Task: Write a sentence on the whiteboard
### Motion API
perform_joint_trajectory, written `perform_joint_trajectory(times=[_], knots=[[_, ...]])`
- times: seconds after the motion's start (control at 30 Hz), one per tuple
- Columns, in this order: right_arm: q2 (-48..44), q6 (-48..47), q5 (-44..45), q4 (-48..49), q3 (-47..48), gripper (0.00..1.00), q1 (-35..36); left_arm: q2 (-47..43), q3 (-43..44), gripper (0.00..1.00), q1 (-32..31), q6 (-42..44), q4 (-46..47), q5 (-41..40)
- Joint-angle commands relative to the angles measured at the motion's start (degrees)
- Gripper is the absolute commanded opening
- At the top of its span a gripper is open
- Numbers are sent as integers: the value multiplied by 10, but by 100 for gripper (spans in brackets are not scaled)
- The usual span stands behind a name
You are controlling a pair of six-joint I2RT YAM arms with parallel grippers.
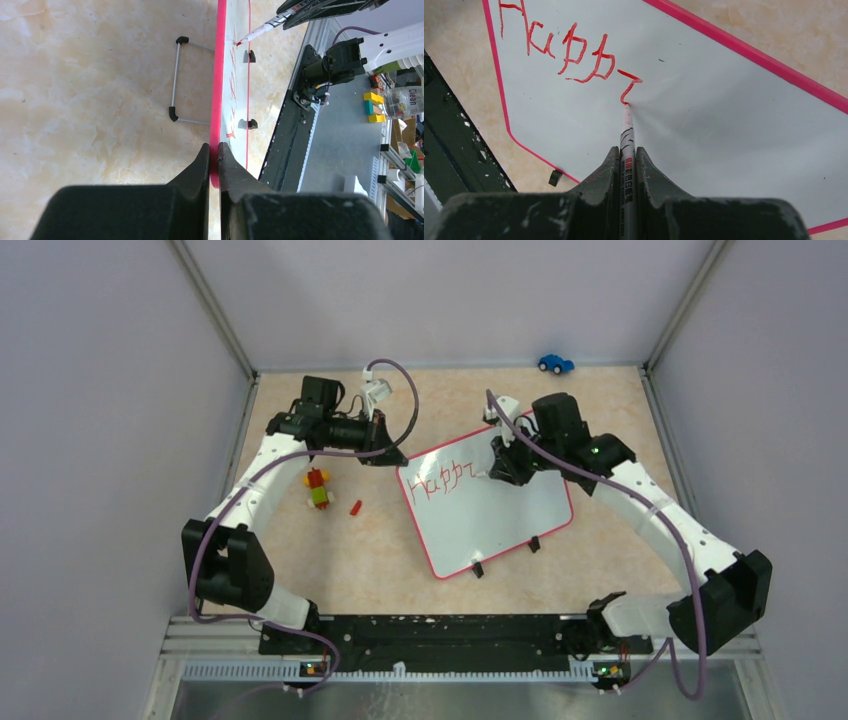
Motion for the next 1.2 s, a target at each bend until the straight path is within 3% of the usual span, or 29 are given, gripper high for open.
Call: perform_joint_trajectory(times=[0.0,0.37,1.17], knots=[[-16,-10,32,8,41,0,-1,4,-10,0,-21,11,-22,2],[4,1,0,5,98,0,0,4,-8,0,-22,11,-21,4],[22,1,19,12,52,0,10,2,-10,0,-22,12,-21,0]])
